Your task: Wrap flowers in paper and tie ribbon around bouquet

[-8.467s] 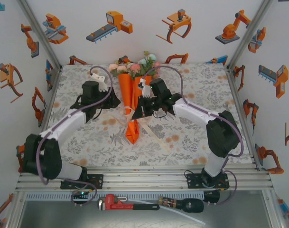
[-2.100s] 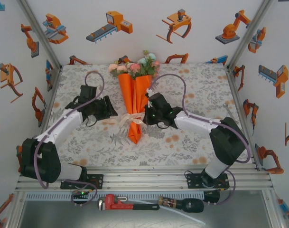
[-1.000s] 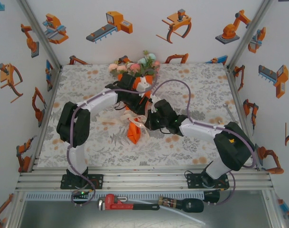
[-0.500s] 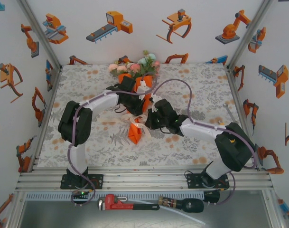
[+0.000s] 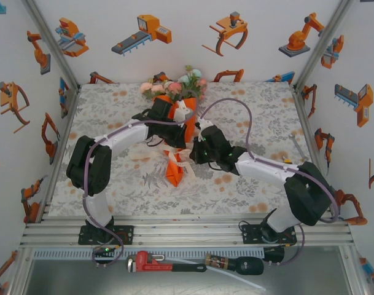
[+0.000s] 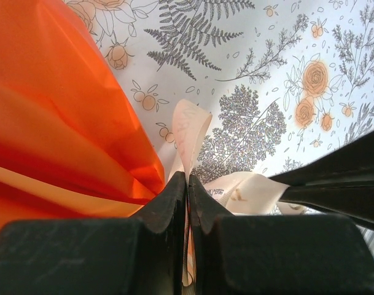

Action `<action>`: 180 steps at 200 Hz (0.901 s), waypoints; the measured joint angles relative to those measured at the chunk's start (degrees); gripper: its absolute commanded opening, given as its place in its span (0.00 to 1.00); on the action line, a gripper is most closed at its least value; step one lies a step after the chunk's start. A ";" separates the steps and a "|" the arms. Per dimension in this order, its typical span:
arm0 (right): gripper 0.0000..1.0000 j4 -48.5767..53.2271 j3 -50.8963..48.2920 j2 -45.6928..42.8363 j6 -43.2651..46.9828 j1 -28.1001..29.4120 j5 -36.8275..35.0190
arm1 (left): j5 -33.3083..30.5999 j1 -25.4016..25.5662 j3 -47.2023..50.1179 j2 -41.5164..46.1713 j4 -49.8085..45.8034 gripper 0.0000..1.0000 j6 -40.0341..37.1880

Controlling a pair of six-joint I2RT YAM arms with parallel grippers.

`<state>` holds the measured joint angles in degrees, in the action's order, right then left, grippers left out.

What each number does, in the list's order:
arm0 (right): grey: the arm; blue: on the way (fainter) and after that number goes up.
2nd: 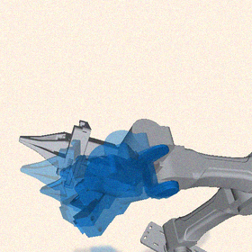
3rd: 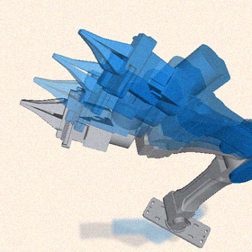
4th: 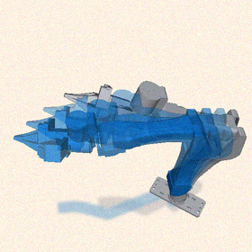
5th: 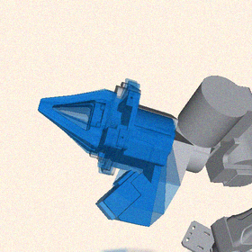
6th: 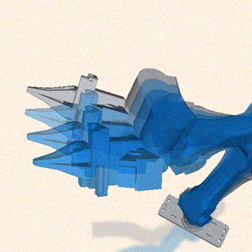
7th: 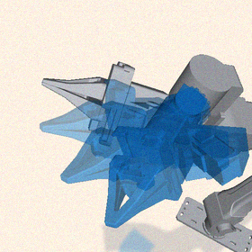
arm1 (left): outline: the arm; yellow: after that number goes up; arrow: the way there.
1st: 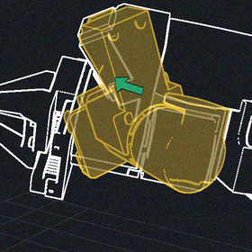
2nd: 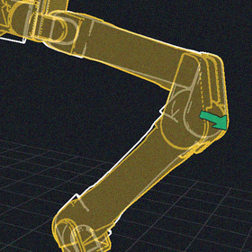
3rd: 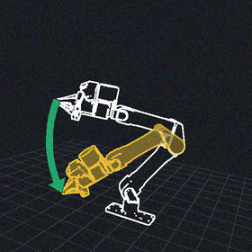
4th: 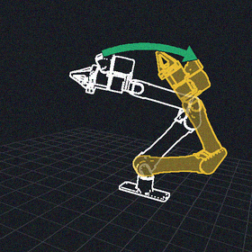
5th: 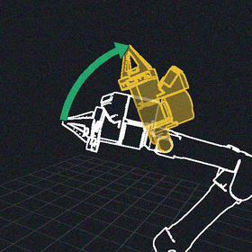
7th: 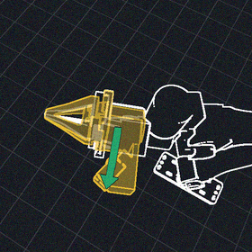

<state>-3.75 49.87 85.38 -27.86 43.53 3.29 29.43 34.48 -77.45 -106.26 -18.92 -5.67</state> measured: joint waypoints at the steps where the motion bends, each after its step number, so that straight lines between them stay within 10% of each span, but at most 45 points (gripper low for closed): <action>1: 0.00 0.02 0.00 -0.07 0.07 0.00 0.00 | 0.00 0.00 0.00 0.00 0.04 0.13 0.04; 51: 0.04 -3.43 -0.20 1.05 0.98 -0.02 -4.70 | -0.09 -0.02 0.79 0.48 0.57 0.13 1.05; 139: 0.47 -7.15 3.80 11.04 5.86 -0.02 -7.61 | -0.96 -0.02 2.12 1.95 1.42 0.13 1.92; 180: 0.41 -1.03 4.46 8.66 6.73 -0.39 -7.17 | -1.11 -0.20 2.23 1.97 1.57 0.13 2.10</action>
<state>-4.78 54.33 94.04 -21.12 43.13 -3.88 28.32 34.28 -75.22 -104.29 -17.34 -3.57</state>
